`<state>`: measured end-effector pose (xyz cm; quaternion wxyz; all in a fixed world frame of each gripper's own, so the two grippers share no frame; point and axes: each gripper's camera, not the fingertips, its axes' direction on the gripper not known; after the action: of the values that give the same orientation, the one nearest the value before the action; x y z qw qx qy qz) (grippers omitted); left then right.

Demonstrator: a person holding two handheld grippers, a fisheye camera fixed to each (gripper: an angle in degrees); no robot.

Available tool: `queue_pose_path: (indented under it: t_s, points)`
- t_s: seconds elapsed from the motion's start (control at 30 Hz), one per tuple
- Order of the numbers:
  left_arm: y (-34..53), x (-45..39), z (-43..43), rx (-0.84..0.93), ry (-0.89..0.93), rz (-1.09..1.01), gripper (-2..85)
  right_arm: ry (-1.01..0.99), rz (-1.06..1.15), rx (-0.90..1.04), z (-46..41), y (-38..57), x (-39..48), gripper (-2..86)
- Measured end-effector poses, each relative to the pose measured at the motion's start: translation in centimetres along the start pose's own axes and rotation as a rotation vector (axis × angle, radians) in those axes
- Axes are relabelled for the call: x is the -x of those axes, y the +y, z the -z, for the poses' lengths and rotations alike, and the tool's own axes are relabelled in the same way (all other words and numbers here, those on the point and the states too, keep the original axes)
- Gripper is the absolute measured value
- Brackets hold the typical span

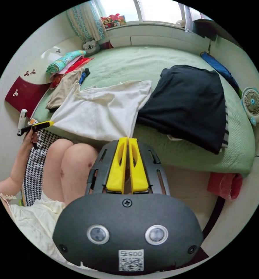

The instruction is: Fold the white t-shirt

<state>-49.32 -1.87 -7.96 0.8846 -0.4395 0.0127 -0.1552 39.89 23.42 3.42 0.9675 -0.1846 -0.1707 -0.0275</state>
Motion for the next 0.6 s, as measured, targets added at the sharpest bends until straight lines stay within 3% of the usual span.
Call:
queue_pose_path:
  t_s: [0.27,0.6]
  points:
    - [2.7,1.5,-3.4,0.057,-0.001,0.103,4.5,-0.051,-0.055,0.108,-3.3,1.8,-1.0,-0.3]
    - [-4.9,-4.5,-3.1,-0.067,-0.054,-0.087,6.8,0.061,0.287,-0.106,-1.8,-8.3,6.0,8.3]
